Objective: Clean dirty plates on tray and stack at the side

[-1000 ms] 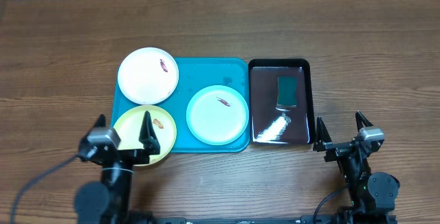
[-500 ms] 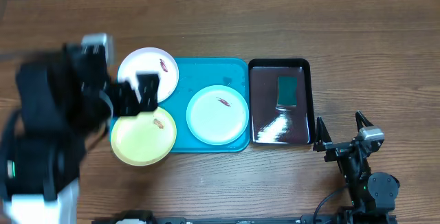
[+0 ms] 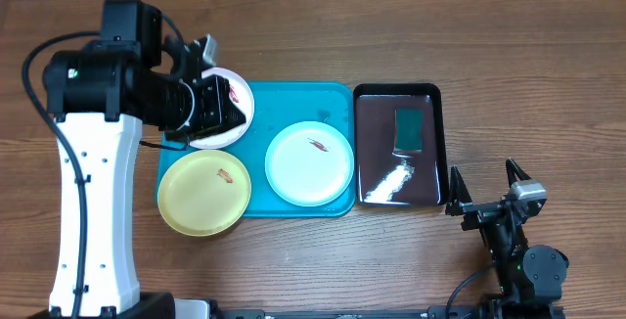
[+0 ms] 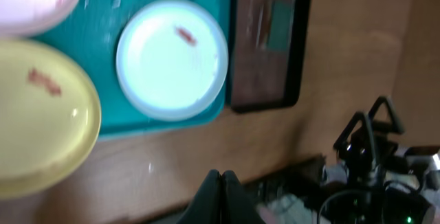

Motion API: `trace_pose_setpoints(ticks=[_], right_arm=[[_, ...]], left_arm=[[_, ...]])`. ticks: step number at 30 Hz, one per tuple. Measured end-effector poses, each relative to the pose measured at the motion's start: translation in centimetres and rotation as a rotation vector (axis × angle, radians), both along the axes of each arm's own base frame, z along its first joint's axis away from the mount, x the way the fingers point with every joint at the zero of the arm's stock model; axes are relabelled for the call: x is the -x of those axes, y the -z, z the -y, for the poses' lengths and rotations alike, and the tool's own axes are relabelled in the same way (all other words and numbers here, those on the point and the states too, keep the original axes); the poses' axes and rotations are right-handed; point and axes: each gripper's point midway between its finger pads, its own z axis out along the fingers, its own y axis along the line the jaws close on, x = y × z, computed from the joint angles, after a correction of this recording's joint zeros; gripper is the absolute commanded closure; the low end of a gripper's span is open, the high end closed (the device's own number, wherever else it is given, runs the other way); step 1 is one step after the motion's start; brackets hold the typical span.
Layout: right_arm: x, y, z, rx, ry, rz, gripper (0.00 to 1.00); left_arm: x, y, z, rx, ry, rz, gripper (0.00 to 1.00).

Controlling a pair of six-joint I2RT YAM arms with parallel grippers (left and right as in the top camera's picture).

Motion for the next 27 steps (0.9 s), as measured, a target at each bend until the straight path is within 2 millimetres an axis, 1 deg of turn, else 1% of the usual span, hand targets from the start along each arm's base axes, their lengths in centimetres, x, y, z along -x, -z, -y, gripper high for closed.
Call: trace_pose_setpoints(ticks=[3,6,7,9,10,11,12,13,14,17,20,23,25,27], right_arm=[[0.0,0.0,0.0,0.0,0.0,0.0,0.0],[0.0,0.0,0.0,0.001,0.0,0.0,0.0],[0.0,0.0,0.0,0.0,0.0,0.0,0.0],[0.0,0.0,0.0,0.0,0.0,0.0,0.0],[0.0,0.0,0.0,0.0,0.0,0.001,0.0],[0.0,0.0,0.0,0.0,-0.001,0.0,0.0],[0.0,0.0,0.0,0.0,0.0,0.0,0.0],[0.0,0.0,0.0,0.0,0.0,-0.001,0.0],[0.0,0.0,0.0,0.0,0.0,0.001,0.0],[0.0,0.0,0.0,0.0,0.0,0.0,0.0],[0.0,0.0,0.0,0.0,0.0,0.0,0.0],[0.0,0.0,0.0,0.0,-0.001,0.0,0.0],[0.0,0.0,0.0,0.0,0.0,0.0,0.0],[0.0,0.0,0.0,0.0,0.0,0.0,0.0]], left_arm=[[1.5,1.1,-0.1,-0.043,0.012,-0.075,0.96],[2.5,2.6,0.1,-0.091,0.034,-0.128,0.95],[2.8,3.2,0.2,-0.104,0.039,-0.151,0.93],[3.6,4.8,0.8,-0.125,0.056,-0.205,0.84],[3.9,5.8,1.1,-0.135,0.064,-0.231,0.74],[4.2,6.7,1.4,-0.142,0.069,-0.249,0.59],[4.3,7.5,1.7,-0.147,0.075,-0.263,0.39],[4.4,8.5,2.0,-0.153,0.083,-0.274,0.35],[4.5,9.5,2.3,-0.159,0.088,-0.284,0.35],[5.3,12.5,2.9,-0.173,0.078,-0.336,0.42],[5.8,15.1,3.1,-0.185,0.054,-0.374,0.48],[5.8,17.0,3.3,-0.185,0.017,-0.382,0.62],[5.6,18.3,3.5,-0.186,-0.011,-0.379,0.66],[5.6,19.2,3.4,-0.202,-0.03,-0.377,0.67]])
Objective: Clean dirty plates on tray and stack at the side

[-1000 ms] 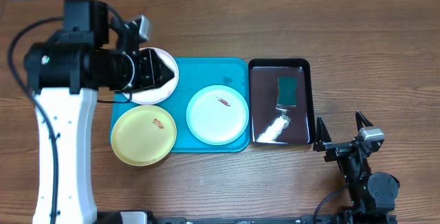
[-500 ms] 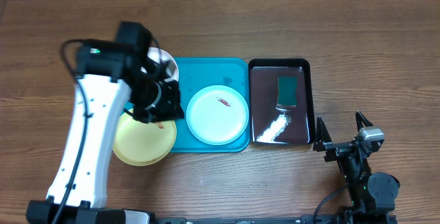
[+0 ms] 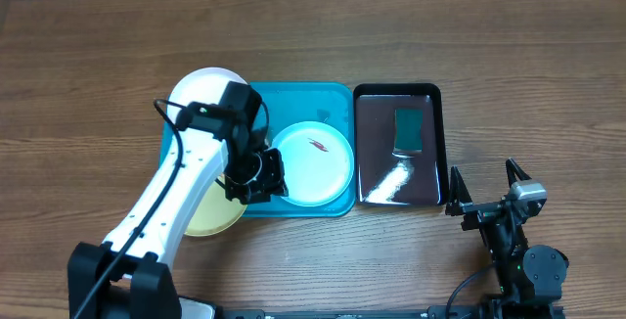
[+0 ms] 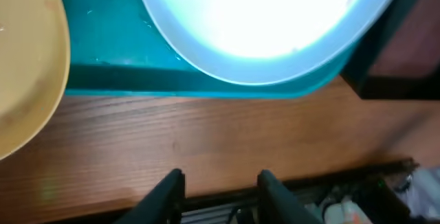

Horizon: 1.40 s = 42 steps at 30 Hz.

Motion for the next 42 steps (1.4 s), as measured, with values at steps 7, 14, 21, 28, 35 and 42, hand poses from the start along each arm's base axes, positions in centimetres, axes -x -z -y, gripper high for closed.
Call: trace_pose_setpoints(ticks=[7,14,21,28,35,42], right_arm=[[0.0,0.0,0.0,0.0,0.0,0.0,0.0],[0.0,0.0,0.0,0.0,0.0,0.0,0.0],[0.0,0.0,0.0,0.0,0.0,0.0,0.0],[0.0,0.0,0.0,0.0,-0.001,0.0,0.0],[0.0,0.0,0.0,0.0,-0.001,0.0,0.0],[0.0,0.0,0.0,0.0,0.0,0.0,0.0]], left_arm=[[-0.3,1.9,-0.6,-0.117,-0.137,0.002,0.63],[-0.7,3.1,0.7,-0.176,-0.222,0.049,0.57],[-0.6,3.4,1.1,-0.245,-0.292,0.074,0.61],[-0.9,4.0,1.3,-0.258,-0.353,0.096,0.64],[-1.1,5.6,1.5,-0.242,-0.38,0.125,0.73],[-1.2,6.0,1.3,-0.25,-0.4,0.133,0.74]])
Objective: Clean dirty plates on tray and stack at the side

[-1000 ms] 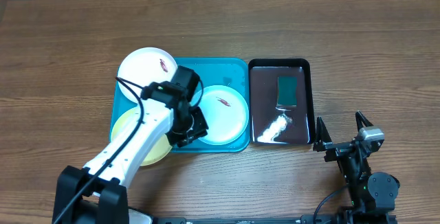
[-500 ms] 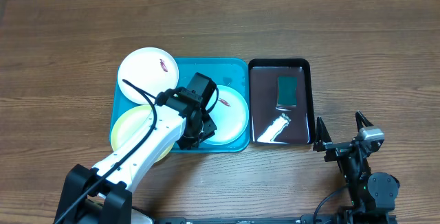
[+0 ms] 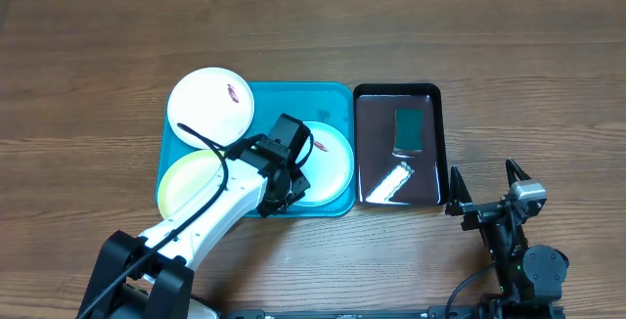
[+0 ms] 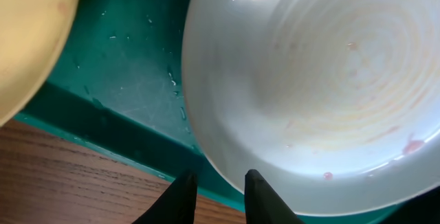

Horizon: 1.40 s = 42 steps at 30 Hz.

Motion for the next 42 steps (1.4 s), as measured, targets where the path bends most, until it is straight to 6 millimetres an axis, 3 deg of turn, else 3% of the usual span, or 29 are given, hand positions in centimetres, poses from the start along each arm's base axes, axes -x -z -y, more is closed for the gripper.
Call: trace_pose_setpoints(ticks=[34,42], right_arm=[[0.0,0.0,0.0,0.0,0.0,0.0,0.0],[0.0,0.0,0.0,-0.001,0.0,0.0,0.0]], left_arm=[[0.0,1.3,-0.9,-0.051,-0.024,-0.003,0.75],[0.0,2.1,-0.9,-0.06,-0.024,-0.019,0.81]])
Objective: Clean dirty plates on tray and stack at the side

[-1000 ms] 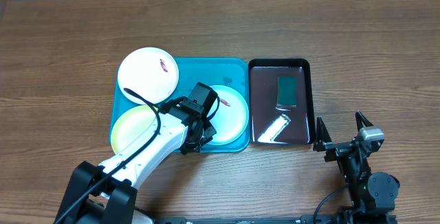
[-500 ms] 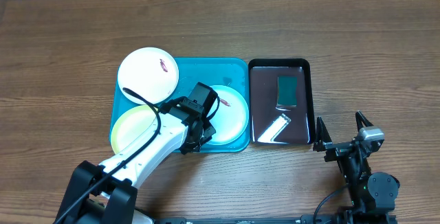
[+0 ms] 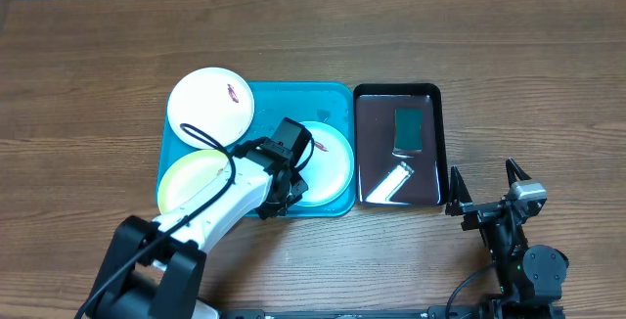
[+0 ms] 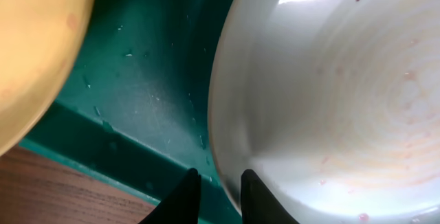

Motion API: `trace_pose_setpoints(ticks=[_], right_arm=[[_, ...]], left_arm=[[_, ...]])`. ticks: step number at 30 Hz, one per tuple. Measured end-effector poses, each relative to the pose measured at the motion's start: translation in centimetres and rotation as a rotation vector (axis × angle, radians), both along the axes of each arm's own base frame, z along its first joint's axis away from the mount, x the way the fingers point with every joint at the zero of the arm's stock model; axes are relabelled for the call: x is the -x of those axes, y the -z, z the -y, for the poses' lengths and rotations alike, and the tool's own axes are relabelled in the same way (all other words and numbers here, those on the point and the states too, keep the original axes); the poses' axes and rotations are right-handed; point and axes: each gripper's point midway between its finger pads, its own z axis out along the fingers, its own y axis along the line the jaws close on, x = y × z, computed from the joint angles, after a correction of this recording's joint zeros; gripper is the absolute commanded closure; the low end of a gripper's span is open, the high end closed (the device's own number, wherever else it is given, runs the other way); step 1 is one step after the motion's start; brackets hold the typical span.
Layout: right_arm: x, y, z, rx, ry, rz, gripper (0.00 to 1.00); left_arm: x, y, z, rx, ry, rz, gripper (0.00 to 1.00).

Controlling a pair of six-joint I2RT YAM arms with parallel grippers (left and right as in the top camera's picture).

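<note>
A teal tray (image 3: 256,113) carries three plates: a white plate (image 3: 208,109) with a red smear at the back left, a yellow plate (image 3: 186,177) at the front left, and a pale blue plate (image 3: 333,158) on the right. My left gripper (image 3: 287,190) is low at the pale blue plate's near-left rim. In the left wrist view the left gripper (image 4: 218,198) is open. One finger is over the tray (image 4: 151,93), the other over the pale plate (image 4: 330,100), which shows small reddish specks. The yellow plate (image 4: 34,52) lies to the left. My right gripper (image 3: 486,194) rests open at the front right.
A black tray (image 3: 377,143) stands right of the teal one, holding a green sponge (image 3: 408,129) and a white streak (image 3: 391,182). The wooden table (image 3: 509,65) surrounds both trays. The left arm lies across the yellow plate and the tray's front edge.
My left gripper has edged a little closer onto the pale blue plate's rim and its fingers stand slightly nearer each other. The plates and the right arm have not moved.
At first my left gripper was shut, high over the white plate at the tray's back left. Then it was open and low at the tray's front edge. Then it was at the pale blue plate's left rim, and now it stands astride that rim.
</note>
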Motion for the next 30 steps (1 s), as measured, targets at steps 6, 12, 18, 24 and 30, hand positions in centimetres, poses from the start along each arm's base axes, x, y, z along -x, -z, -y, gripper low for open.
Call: trace_pose_setpoints(ticks=[6,12,18,24,30], right_arm=[[0.0,0.0,0.0,0.001,0.0,0.0,0.0],[0.0,0.0,0.0,0.001,0.0,0.0,0.0],[0.0,0.0,0.0,0.001,0.0,0.001,0.0],[0.0,0.0,0.0,0.0,0.0,0.0,0.0],[0.0,0.0,0.0,0.001,0.0,0.0,0.0]], left_arm=[[-0.2,0.5,0.1,-0.002,-0.003,-0.004,0.88],[-0.5,0.5,-0.4,-0.022,-0.007,0.009,0.96],[-2.8,-0.4,-2.1,-0.063,0.047,0.064,0.96],[-4.5,-0.9,-4.3,-0.105,0.104,0.101,0.95],[-5.8,-1.1,-5.1,-0.121,0.147,0.143,0.93]])
